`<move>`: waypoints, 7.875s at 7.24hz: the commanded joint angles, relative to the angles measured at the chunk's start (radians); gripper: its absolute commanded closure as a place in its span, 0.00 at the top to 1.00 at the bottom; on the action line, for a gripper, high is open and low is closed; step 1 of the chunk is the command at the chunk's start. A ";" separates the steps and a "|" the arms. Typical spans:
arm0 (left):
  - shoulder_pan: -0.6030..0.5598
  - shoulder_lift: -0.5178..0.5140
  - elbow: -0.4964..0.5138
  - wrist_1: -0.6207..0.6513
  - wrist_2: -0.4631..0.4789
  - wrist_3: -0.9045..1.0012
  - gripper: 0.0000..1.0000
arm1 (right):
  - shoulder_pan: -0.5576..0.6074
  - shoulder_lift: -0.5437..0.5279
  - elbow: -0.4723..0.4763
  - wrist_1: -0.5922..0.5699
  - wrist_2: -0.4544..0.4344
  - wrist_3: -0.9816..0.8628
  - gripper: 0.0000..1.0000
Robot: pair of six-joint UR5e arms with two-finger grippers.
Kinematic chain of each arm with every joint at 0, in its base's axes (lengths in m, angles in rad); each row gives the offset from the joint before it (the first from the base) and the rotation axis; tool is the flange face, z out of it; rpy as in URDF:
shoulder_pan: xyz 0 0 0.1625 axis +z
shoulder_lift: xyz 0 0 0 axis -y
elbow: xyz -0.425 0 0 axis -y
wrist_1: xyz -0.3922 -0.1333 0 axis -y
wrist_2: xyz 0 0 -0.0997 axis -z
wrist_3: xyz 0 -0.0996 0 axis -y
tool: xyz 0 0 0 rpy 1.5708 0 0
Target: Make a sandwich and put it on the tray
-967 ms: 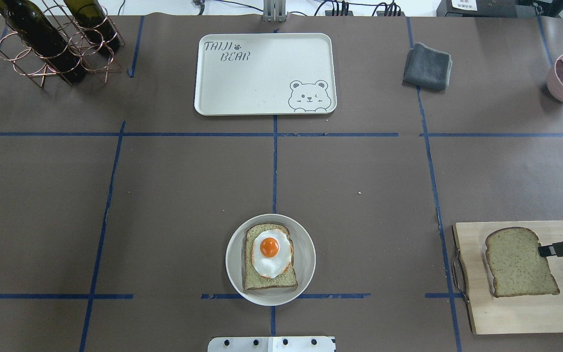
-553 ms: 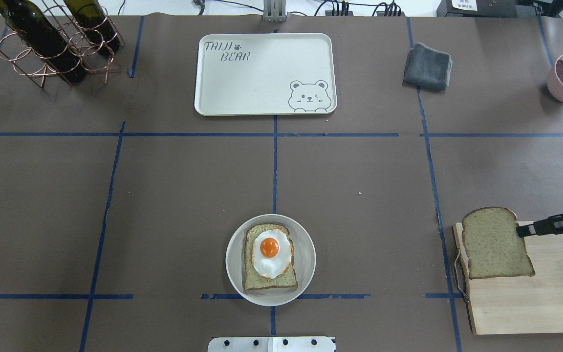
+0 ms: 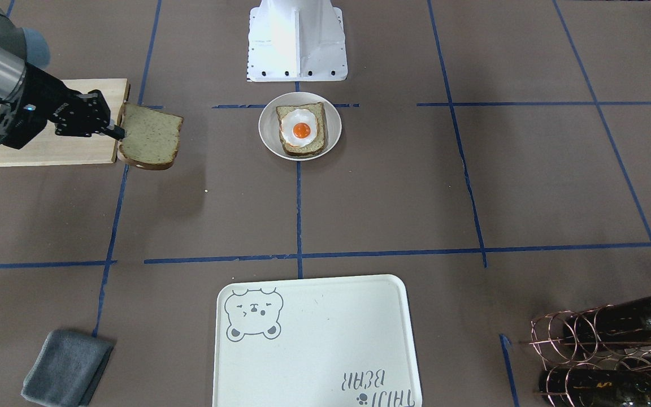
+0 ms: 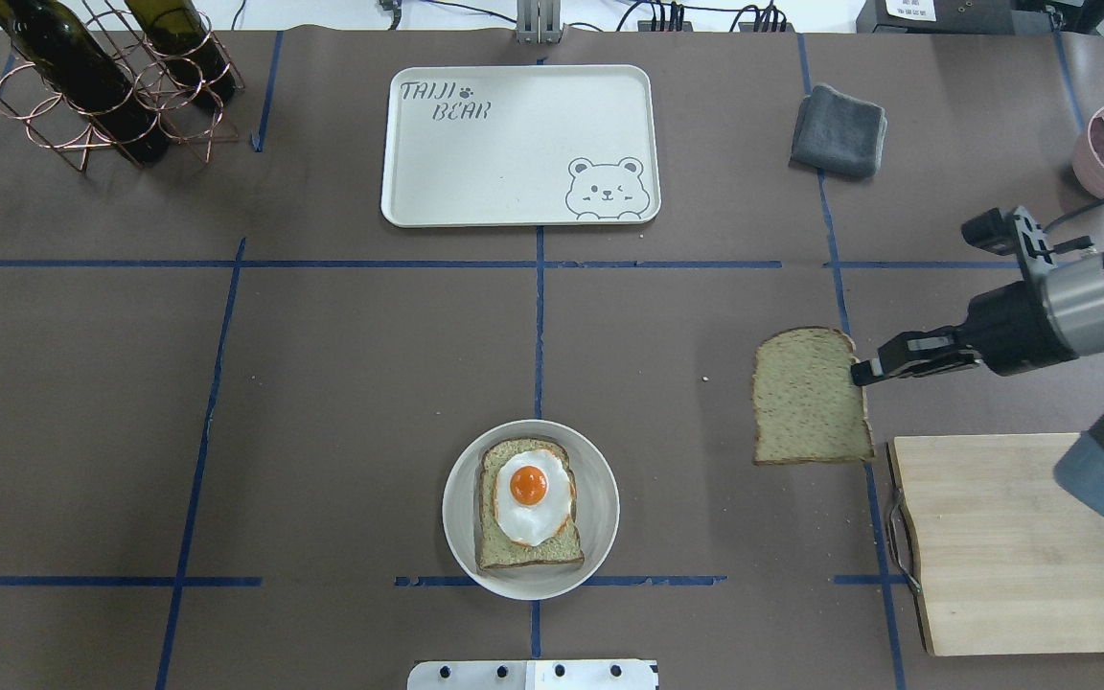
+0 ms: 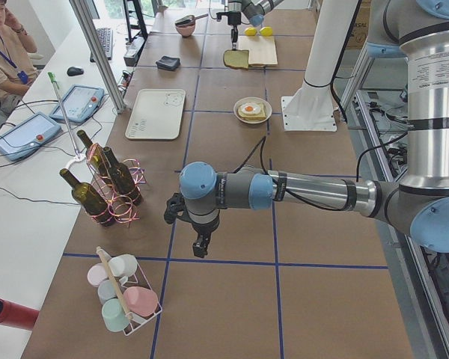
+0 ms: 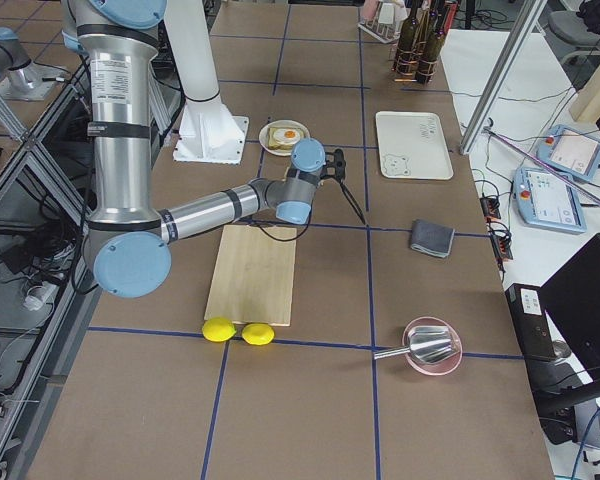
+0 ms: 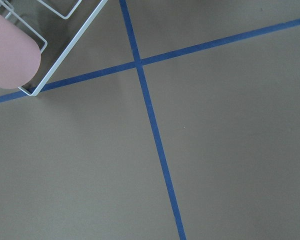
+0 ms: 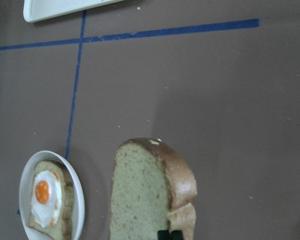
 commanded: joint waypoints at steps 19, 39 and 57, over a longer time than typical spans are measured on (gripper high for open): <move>0.026 -0.041 -0.035 -0.006 0.000 0.000 1.00 | -0.146 0.316 -0.030 -0.553 -0.251 -0.020 1.00; 1.261 -0.451 -0.043 -0.719 0.632 -1.720 0.59 | 0.759 -0.144 -0.142 -0.997 -0.019 -1.427 1.00; 0.990 -0.530 0.054 -0.735 0.457 -1.573 0.00 | 0.759 -0.140 -0.142 -0.997 -0.019 -1.435 1.00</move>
